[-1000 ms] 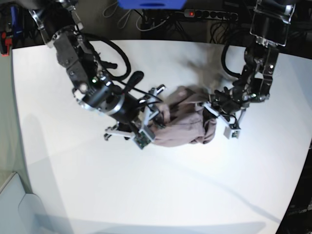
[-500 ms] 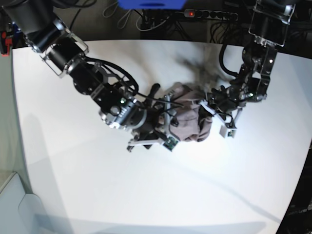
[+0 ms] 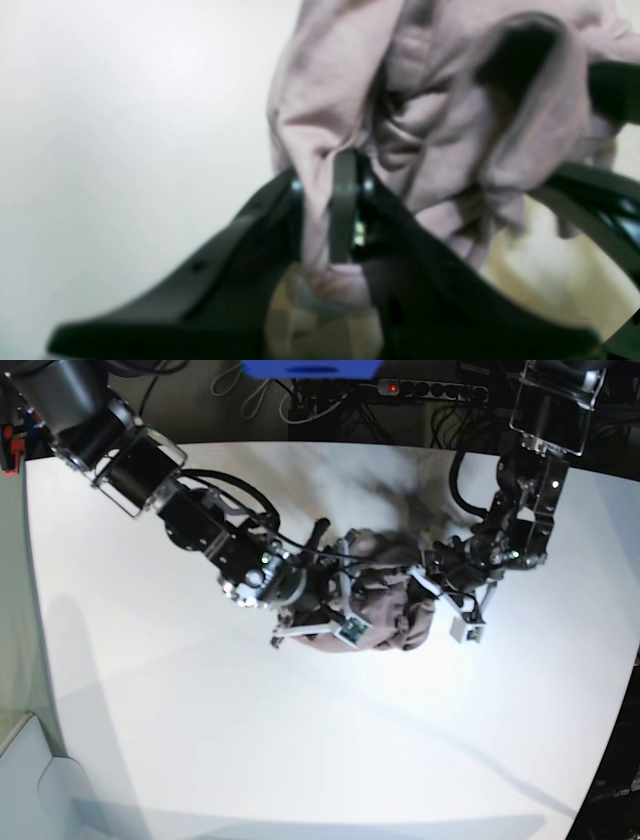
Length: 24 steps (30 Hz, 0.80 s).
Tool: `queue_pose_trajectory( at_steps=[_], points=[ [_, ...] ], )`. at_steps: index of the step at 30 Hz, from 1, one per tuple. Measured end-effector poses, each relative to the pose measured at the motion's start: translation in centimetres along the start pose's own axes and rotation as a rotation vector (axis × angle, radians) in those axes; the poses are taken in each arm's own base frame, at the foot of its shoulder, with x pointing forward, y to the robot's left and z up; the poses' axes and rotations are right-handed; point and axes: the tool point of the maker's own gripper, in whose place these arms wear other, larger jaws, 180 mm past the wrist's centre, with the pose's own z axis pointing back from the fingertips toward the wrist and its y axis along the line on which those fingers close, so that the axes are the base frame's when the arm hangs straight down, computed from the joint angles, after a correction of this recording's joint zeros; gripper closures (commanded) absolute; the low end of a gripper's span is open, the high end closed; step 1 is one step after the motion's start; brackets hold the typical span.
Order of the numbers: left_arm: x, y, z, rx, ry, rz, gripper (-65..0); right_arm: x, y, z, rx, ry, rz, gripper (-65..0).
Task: Layout the t-shirt on the table in an organized manner, then fold the t-shirt properly
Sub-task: 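Bring the right gripper to the shirt and grasp a fold of fabric, then pull the held fabric away from the left gripper to stretch the shirt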
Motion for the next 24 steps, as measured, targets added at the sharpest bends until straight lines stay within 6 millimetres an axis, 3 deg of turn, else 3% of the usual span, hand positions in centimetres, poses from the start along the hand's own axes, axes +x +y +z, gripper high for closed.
queue_pose_trajectory(
  at_steps=[2, 3, 7, 15, 20, 24],
  points=[
    [0.0, 0.0, 0.0, 0.0, 0.001, 0.001, -0.4, -0.6, -0.4, -0.3, -0.006, 0.007, -0.013, -3.4],
    [0.0, 0.0, 0.0, 0.0, 0.001, 0.001, -0.4, -0.8, -0.5, -0.5, -0.008, 0.008, -0.018, 0.0],
    [-0.1, 0.0, 0.0, -0.002, -0.001, 0.005, -0.4, -0.2, -1.8, 0.0, -0.03, -0.004, -0.024, 0.0],
    [-0.1, 0.0, 0.0, -0.003, -0.002, 0.007, -0.4, 3.4, -6.4, 5.8, -0.152, -0.168, -0.054, 0.0],
    [-0.2, 0.0, 0.1, -0.003, 0.0, 0.008, -0.4, 3.4, -11.2, 8.4, -0.265, -0.183, -0.12, 0.0],
    [-0.5, -0.9, 0.6, -0.023, 0.0, -0.005, -0.4, 1.8, -14.8, 10.9, -0.362, -0.189, -0.197, 0.0]
  ],
)
